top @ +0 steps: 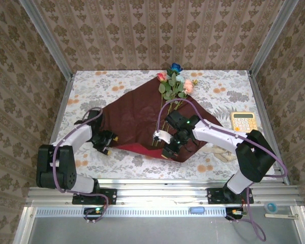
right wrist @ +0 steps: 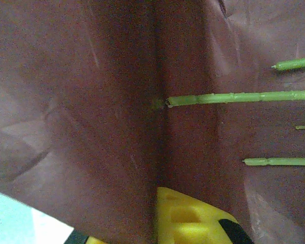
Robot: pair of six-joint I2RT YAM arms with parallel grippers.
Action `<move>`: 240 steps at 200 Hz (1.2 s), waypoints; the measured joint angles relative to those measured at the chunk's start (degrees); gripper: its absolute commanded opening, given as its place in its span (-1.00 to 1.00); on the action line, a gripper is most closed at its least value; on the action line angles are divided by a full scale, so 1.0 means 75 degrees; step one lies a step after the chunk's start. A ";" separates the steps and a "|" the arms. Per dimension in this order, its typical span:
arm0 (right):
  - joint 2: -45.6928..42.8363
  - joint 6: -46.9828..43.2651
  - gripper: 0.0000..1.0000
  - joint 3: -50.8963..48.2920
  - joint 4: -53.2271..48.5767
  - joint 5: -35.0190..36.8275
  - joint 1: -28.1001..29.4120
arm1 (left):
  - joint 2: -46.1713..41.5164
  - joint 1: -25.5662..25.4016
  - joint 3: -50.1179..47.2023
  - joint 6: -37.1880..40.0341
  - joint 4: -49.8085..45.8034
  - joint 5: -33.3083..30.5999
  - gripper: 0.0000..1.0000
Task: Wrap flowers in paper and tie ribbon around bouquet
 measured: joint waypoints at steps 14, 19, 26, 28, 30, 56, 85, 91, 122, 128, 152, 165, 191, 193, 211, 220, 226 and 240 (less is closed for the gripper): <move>0.0000 0.0000 -1.00 0.0000 0.0000 -0.0017 0.0000 | 0.0187 0.0017 -0.0003 -0.0087 0.0230 0.0038 -0.65; 0.0000 0.0003 -1.00 0.0000 0.0000 -0.0017 0.0000 | 0.0248 0.0032 -0.0009 -0.0096 0.0289 0.0041 -0.86; 0.0000 0.0006 -1.00 0.0000 0.0000 -0.0017 0.0000 | 0.0300 0.0058 -0.0006 -0.0055 0.0318 0.0020 -1.00; 0.0000 0.0009 -1.00 0.0000 0.0000 -0.0017 0.0000 | 0.0309 0.0073 -0.0003 -0.0012 0.0309 0.0023 -1.00; 0.0000 0.0015 -1.00 0.0000 0.0000 -0.0017 0.0000 | 0.0318 0.0087 0.0000 0.0015 0.0303 0.0017 -1.00; 0.0009 0.0023 -1.00 0.0017 0.0035 0.0015 -0.0006 | 0.0367 0.0140 0.0650 0.0595 -0.0679 -0.0303 -1.00; 0.0032 0.0128 -1.00 0.0041 0.0230 0.0073 -0.0114 | 0.0676 0.0140 0.1670 0.1524 -0.1667 -0.0530 -1.00; 0.0064 0.0152 -1.00 0.0073 0.0248 0.0108 -0.0146 | 0.0781 0.0140 0.1781 0.1676 -0.1784 -0.0562 -1.00; 0.0557 0.0224 -1.00 0.0423 0.0108 0.0187 -0.0277 | 0.1201 0.0163 0.1865 0.2148 -0.2133 -0.0726 -0.56; 0.0705 0.0230 -1.00 0.0522 0.0029 0.0184 -0.0294 | 0.1212 0.0178 0.1862 0.2224 -0.2180 -0.0766 -0.39; 0.1335 0.0297 -1.00 0.0956 -0.0242 0.0181 -0.0370 | 0.0871 0.0236 0.1801 0.2229 -0.2247 -0.0991 -0.05; 0.1702 0.0414 -1.00 0.1224 -0.0405 0.0181 -0.0466 | 0.0347 0.0242 0.1670 0.2124 -0.2244 -0.1107 -0.02; 0.2419 0.0702 -1.00 0.1824 -0.0743 0.0154 -0.0781 | -0.1460 0.0239 0.0994 0.1903 -0.1813 -0.1052 -0.09; 0.2471 0.0737 -1.00 0.1877 -0.0772 0.0152 -0.0804 | -0.1617 0.0239 0.0901 0.1856 -0.1743 -0.1014 -0.10; 0.2868 0.0877 -1.00 0.2285 -0.0973 0.0134 -0.0956 | -0.2634 0.0163 0.0006 0.1559 -0.1058 -0.0615 -0.13; 0.3022 0.0959 -1.00 0.2445 -0.1035 0.0131 -0.1005 | -0.2865 0.0061 -0.0458 0.1384 -0.0702 -0.0332 -0.14; 0.3095 0.0997 -1.00 0.2527 -0.1084 0.0131 -0.1020 | -0.2932 -0.0041 -0.0796 0.1241 -0.0428 -0.0140 -0.14; 0.3276 0.1064 -1.00 0.2736 -0.1224 0.0128 -0.1052 | -0.2940 -0.0321 -0.1419 0.0965 0.0047 0.0157 -0.13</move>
